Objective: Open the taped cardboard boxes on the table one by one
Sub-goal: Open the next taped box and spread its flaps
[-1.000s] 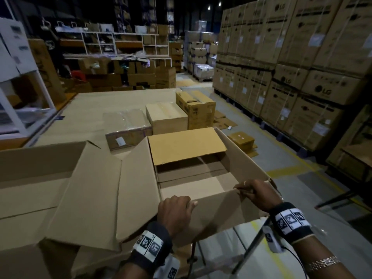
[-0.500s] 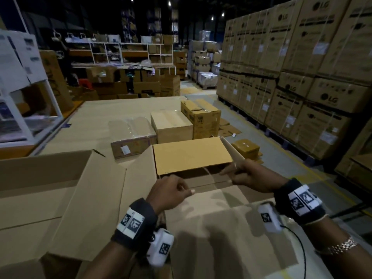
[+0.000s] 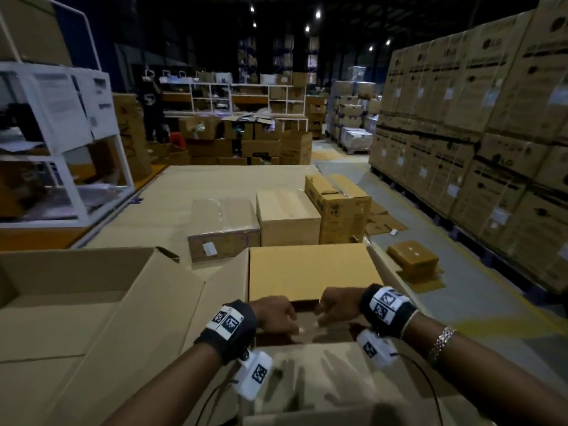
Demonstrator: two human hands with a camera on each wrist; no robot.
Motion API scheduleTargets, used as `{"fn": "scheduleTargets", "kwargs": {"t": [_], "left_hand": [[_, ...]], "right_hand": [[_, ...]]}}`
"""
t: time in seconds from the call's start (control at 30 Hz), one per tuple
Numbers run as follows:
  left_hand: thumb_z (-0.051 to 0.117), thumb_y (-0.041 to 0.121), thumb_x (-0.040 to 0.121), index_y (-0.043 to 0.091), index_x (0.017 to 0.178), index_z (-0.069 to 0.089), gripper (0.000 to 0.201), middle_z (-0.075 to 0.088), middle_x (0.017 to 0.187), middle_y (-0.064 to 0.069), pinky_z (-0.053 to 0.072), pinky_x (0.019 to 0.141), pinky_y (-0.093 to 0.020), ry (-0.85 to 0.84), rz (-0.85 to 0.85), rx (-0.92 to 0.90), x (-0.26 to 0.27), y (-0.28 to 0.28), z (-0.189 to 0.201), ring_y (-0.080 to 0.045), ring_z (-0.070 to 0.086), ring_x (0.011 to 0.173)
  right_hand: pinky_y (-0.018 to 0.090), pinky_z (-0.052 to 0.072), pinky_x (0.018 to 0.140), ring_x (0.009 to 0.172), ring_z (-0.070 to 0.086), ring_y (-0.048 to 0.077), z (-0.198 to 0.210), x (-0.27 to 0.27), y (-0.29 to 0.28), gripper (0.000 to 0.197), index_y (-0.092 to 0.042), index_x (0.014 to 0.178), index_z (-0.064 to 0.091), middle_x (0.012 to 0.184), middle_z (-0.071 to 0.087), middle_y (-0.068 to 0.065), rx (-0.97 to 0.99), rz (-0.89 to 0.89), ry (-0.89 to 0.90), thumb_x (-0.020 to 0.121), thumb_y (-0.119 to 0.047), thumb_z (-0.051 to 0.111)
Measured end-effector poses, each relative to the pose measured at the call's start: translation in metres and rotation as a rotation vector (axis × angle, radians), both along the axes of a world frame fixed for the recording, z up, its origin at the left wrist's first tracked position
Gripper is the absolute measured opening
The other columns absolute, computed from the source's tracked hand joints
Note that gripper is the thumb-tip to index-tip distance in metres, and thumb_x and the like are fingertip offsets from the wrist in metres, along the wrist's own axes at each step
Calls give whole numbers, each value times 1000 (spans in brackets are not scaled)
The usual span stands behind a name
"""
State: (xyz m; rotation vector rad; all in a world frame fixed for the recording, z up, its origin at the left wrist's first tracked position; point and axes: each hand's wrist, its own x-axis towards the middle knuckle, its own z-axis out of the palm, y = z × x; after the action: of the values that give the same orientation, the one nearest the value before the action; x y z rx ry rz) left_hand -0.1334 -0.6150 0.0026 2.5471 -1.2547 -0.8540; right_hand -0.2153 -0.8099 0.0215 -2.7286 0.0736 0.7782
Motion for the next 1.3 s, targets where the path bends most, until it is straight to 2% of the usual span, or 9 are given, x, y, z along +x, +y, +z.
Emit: {"fn": "scheduleTargets", "kwargs": {"t": [0.17, 0.33, 0.47, 0.53, 0.6, 0.7, 0.9, 1.13, 1.3], "left_hand": [[66, 46, 92, 18, 133, 67, 50, 69, 130, 0, 51, 104, -42, 114, -15, 112, 26, -9, -7, -22, 65, 115], [64, 59, 89, 16, 144, 52, 71, 58, 143, -3, 47, 106, -41, 28, -34, -25, 45, -5, 19, -23, 56, 126], [68, 47, 92, 28, 149, 46, 64, 46, 153, 7, 39, 110, -29, -62, 82, -318, 61, -2, 53, -12, 44, 137], [65, 46, 94, 32, 151, 42, 63, 31, 163, 5, 27, 121, -42, -234, 102, -335, 80, -7, 59, -17, 25, 151], [65, 44, 95, 34, 150, 42, 60, 22, 167, 4, 16, 125, -53, -298, 112, -327, 105, -13, 55, -20, 8, 156], [67, 39, 95, 28, 153, 39, 66, 24, 167, -1, 21, 123, -49, -334, 92, -250, 144, -21, 37, -26, 14, 155], [61, 42, 98, 18, 163, 5, 90, -8, 171, -4, 5, 118, -72, -323, -1, 228, 191, -22, -8, -35, -7, 156], [65, 42, 94, 22, 162, -5, 100, -16, 169, 4, 11, 120, -68, -333, -10, 154, 197, -16, -34, -35, -4, 156], [73, 35, 90, 26, 161, -10, 109, -13, 170, 8, 19, 121, -64, -307, 29, 64, 195, -12, -39, -31, -4, 156]], "right_hand": [[34, 46, 87, 111, 59, 29, -7, 5, -26, 47, 2, 124, 59, 125, 63, 16, -38, -35, 14, 99, -36, 64], [39, 52, 96, 111, 58, 15, 30, -3, -56, 61, -38, 135, 53, 128, 59, -9, 80, -48, -47, 83, -66, 65], [21, 49, 85, 103, 56, 0, 76, 26, -68, 47, -30, 135, 55, 127, 59, -15, 130, -6, -269, 94, -51, 63], [19, 47, 86, 106, 55, -1, 81, 55, -77, 53, -22, 137, 55, 133, 56, -13, 114, 4, -417, 94, -53, 62], [29, 49, 94, 119, 56, 9, 71, 87, -87, 69, -21, 145, 49, 144, 53, -6, 19, 0, -526, 92, -64, 57], [42, 37, 114, 143, 40, 25, 42, 131, -95, 74, -15, 153, 40, 161, 37, 5, -17, 38, -599, 95, -56, 59], [56, 18, 122, 155, 10, 35, -39, 188, -94, 71, -19, 156, 32, 169, 16, 7, -170, 16, -496, 97, -46, 61], [50, 18, 122, 154, 23, 27, -88, 197, -92, 57, -32, 157, 31, 167, 26, -1, -270, -26, -674, 104, -22, 48], [50, 19, 123, 153, 26, 24, -90, 189, -108, 56, -29, 156, 32, 165, 29, 4, -250, -126, -683, 103, -30, 50]]}}
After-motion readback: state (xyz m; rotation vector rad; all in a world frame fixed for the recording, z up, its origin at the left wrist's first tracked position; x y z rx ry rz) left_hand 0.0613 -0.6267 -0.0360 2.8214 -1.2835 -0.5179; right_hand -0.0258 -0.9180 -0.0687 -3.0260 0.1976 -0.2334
